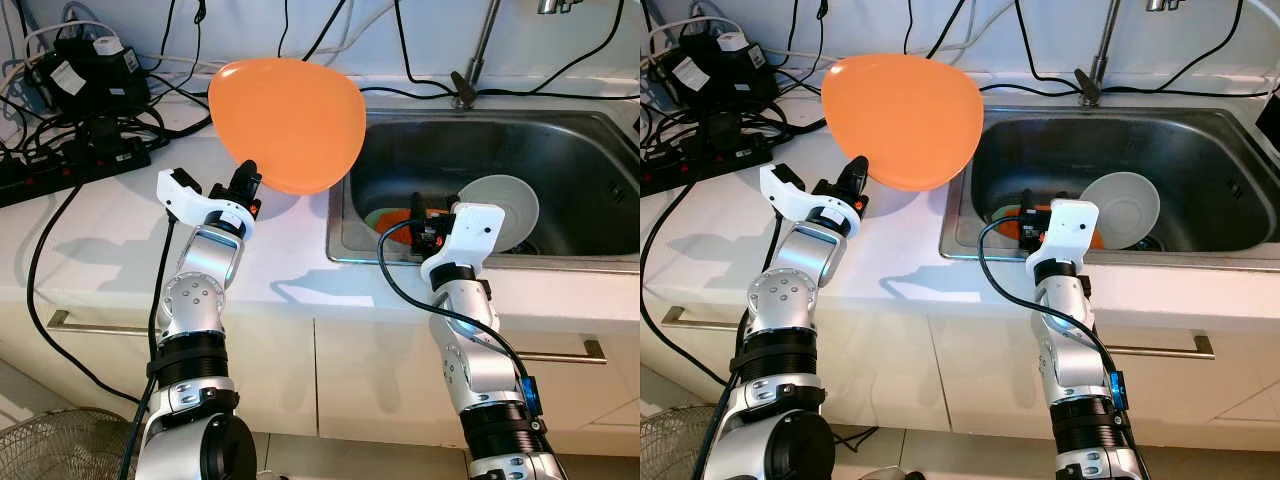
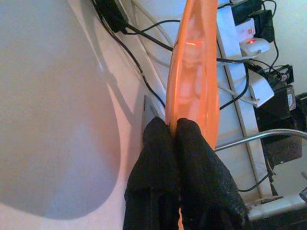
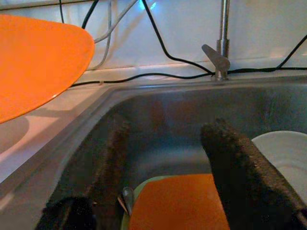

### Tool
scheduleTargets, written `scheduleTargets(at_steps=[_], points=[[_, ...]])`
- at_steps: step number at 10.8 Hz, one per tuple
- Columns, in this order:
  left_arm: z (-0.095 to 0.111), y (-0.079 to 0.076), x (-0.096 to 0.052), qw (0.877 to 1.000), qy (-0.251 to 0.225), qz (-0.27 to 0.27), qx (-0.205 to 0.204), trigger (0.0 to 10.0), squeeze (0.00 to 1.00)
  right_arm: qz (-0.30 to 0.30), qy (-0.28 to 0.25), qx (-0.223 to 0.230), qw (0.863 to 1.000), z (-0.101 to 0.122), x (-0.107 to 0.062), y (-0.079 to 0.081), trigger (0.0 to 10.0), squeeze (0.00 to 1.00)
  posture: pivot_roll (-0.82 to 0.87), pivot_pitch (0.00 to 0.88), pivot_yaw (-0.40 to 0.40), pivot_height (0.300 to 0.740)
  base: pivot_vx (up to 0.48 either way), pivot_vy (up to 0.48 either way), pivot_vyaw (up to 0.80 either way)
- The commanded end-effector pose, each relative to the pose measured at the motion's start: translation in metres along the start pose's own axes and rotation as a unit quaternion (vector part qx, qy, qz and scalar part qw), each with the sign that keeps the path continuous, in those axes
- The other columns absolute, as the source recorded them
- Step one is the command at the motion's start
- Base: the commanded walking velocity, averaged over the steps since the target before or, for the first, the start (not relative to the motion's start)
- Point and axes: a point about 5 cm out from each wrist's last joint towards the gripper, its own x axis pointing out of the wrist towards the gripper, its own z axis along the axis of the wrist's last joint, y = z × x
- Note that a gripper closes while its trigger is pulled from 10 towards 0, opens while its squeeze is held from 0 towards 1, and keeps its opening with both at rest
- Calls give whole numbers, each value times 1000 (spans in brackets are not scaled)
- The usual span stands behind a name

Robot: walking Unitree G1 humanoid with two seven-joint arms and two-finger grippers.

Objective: Kitchen organization

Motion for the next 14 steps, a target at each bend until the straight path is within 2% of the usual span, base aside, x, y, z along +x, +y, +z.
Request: scheduleTargets(at_steps=[1,6,7,8,10,11,14], points=[[-15,-9,-2,999,0,-25,-38,10000,0,0,5,5,1000,-1,1,0,10000,1000,24,0,66,740,0,0,0],[-15,-9,-2,999,0,-25,-38,10000,0,0,5,5,1000,-1,1,0,10000,1000,24,0,66,740,0,0,0],[-21,-9,-5,999,20,-36,-4,10000,0,10,-5,33,999,13,10,2,10000,0,24,0,67,740,0,0,0],[-37,-3,-12,995,55,-54,69,10000,0,20,-20,58,998,27,18,2,10000,0,26,0,66,740,0,0,0],[-35,7,-16,990,41,-49,128,10000,0,10,-26,38,999,24,16,-3,10000,0,26,0,66,740,0,0,0],[-30,7,-17,981,19,-55,184,10000,0,4,-31,32,999,23,15,-5,10000,0,27,0,67,740,0,0,0],[-22,7,-19,983,-19,-60,173,10000,0,-1,-30,36,999,23,15,-9,10000,0,24,0,69,740,0,0,0]])
